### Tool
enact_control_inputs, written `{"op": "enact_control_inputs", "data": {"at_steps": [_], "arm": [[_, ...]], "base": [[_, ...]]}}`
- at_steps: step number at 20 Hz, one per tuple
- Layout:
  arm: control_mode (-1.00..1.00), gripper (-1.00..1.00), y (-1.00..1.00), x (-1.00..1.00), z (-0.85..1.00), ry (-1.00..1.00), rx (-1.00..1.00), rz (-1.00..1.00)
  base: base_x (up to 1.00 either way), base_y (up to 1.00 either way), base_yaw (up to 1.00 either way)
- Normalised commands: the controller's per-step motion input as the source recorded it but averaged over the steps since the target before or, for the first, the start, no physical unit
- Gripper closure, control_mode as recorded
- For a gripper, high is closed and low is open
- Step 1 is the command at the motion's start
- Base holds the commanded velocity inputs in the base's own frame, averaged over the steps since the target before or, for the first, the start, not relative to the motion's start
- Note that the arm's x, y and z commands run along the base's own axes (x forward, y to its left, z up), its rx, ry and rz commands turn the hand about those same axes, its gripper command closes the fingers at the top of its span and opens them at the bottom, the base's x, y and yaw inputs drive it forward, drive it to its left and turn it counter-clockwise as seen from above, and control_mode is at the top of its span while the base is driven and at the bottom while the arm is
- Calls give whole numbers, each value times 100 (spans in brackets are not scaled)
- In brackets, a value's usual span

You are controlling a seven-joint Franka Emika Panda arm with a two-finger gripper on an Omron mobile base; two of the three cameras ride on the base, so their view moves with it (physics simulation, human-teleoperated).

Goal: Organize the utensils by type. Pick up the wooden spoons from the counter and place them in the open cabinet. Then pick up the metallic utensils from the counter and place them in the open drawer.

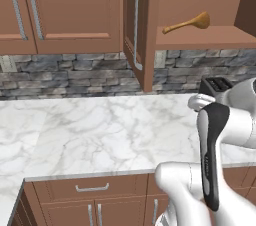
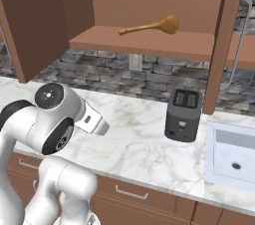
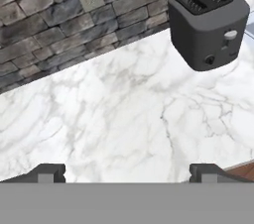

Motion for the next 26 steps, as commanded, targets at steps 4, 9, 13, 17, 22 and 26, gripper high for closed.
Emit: {"op": "enact_control_inputs", "data": {"at_steps": [4, 9, 13, 17, 22, 26], "arm": [[-100, -100, 6, -19, -14, 0, -8, 2], [-100, -100, 3, -35, -17, -6, -6, 3], [100, -100, 0, 0, 0, 0, 0, 0], [100, -100, 0, 0, 0, 0, 0, 0], [100, -100, 0, 0, 0, 0, 0, 0], [100, -100, 0, 0, 0, 0, 0, 0]], "base": [[0, 0, 0], [0, 0, 0], [-67, 0, 1], [-60, 0, -8], [-46, -5, -29], [-32, -13, -48]]}}
